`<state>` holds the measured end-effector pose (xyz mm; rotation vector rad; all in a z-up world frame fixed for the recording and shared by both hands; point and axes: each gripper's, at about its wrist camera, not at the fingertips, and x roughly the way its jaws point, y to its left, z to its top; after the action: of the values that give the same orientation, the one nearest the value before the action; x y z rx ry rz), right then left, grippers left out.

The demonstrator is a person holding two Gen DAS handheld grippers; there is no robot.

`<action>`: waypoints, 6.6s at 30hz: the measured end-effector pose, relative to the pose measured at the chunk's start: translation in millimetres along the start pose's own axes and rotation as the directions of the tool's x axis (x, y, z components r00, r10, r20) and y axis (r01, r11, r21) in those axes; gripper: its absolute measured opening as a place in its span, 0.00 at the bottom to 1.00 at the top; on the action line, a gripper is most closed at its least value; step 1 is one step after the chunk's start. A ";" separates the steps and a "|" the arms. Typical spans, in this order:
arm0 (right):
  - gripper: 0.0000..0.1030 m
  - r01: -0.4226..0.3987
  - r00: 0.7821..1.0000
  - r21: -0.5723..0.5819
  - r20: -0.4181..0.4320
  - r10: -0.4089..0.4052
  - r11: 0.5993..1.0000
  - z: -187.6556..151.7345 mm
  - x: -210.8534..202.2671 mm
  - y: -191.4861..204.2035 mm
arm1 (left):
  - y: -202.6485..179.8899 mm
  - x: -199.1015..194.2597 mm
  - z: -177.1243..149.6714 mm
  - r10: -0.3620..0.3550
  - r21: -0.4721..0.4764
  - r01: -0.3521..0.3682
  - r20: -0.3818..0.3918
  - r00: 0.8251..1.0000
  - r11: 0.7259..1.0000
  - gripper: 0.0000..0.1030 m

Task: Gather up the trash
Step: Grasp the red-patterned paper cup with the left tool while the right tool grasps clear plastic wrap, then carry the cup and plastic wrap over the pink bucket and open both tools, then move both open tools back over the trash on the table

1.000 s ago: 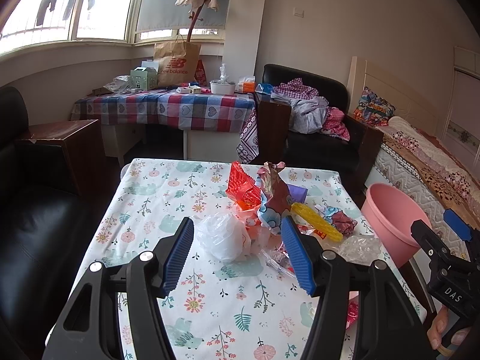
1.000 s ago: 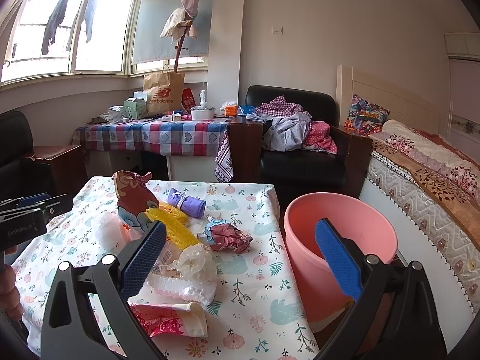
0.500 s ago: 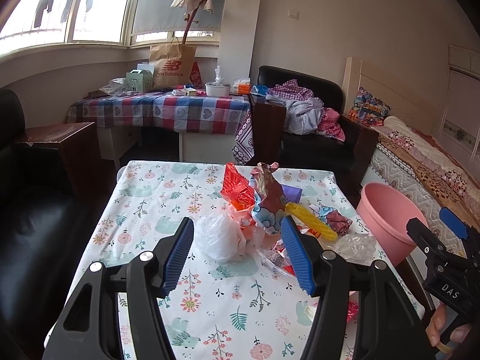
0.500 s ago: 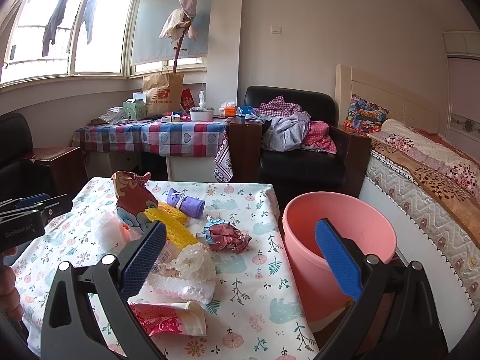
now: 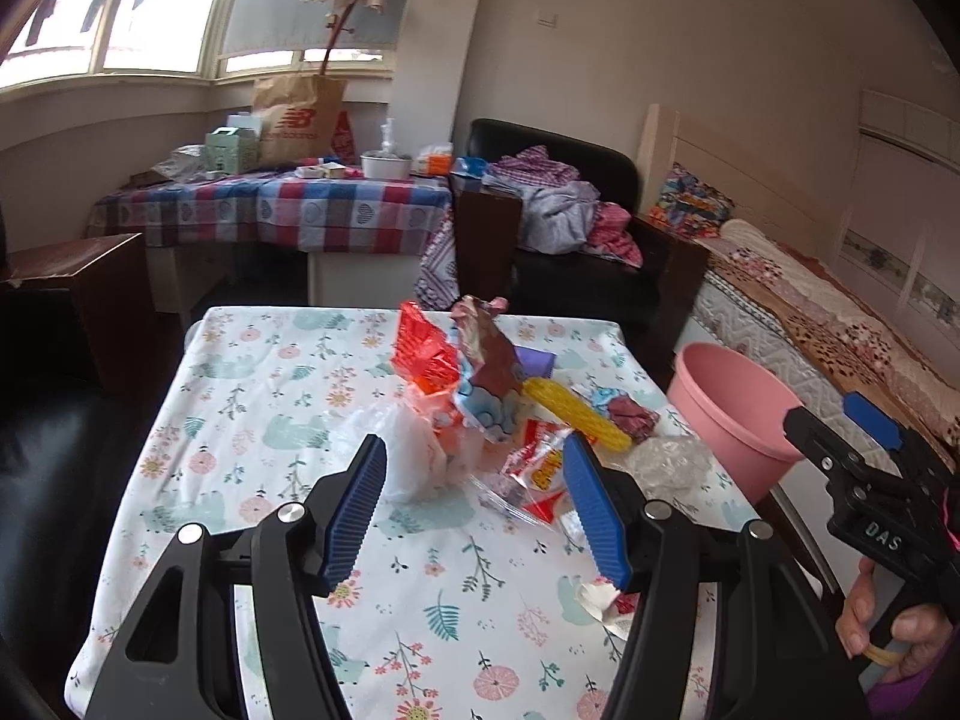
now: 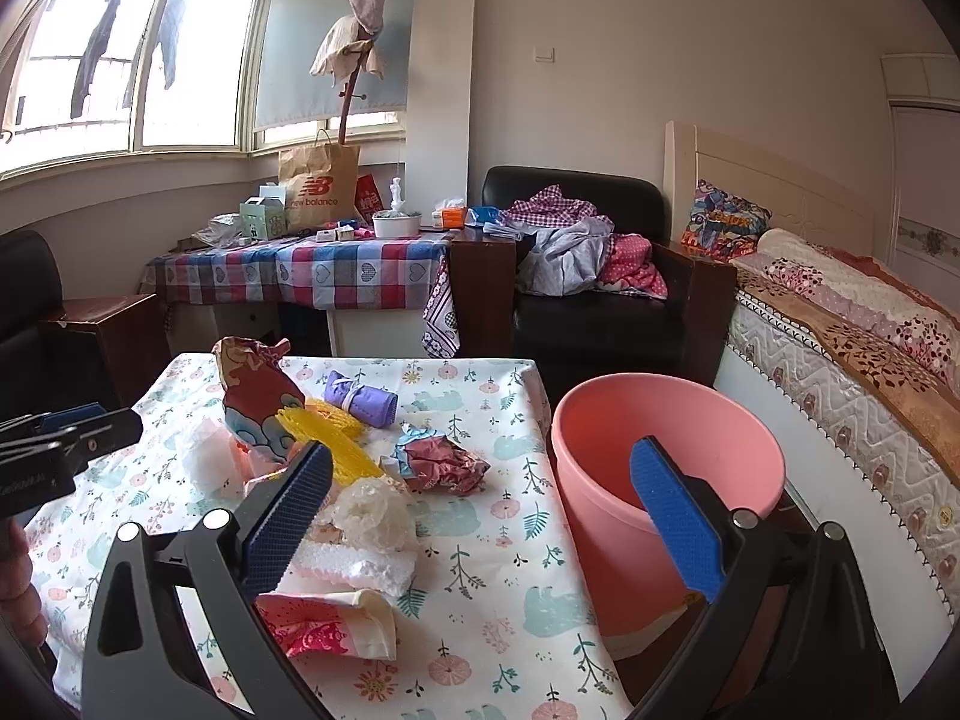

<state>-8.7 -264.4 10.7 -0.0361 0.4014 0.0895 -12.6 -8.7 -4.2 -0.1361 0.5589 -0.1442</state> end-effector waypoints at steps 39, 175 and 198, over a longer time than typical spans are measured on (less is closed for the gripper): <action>0.71 -0.146 0.975 0.063 -0.160 0.155 0.987 -24.3 21.0 -17.1 | -62.3 70.6 -54.2 -0.287 0.253 0.376 -0.326 0.901 0.892 0.10; 0.31 0.086 0.967 0.248 -0.254 -0.021 0.965 -28.0 79.4 -163.7 | -221.5 145.9 54.5 -0.437 0.141 0.458 -0.158 0.885 0.878 0.40; 0.32 -0.051 0.962 0.181 -0.254 0.097 0.982 -16.5 59.7 -90.4 | -133.1 82.3 41.0 -0.332 0.125 0.343 -0.098 0.938 0.931 0.46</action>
<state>48.2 -350.5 -26.3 0.1403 0.6744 0.1245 65.2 -149.8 9.8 -0.0888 0.5957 -0.5262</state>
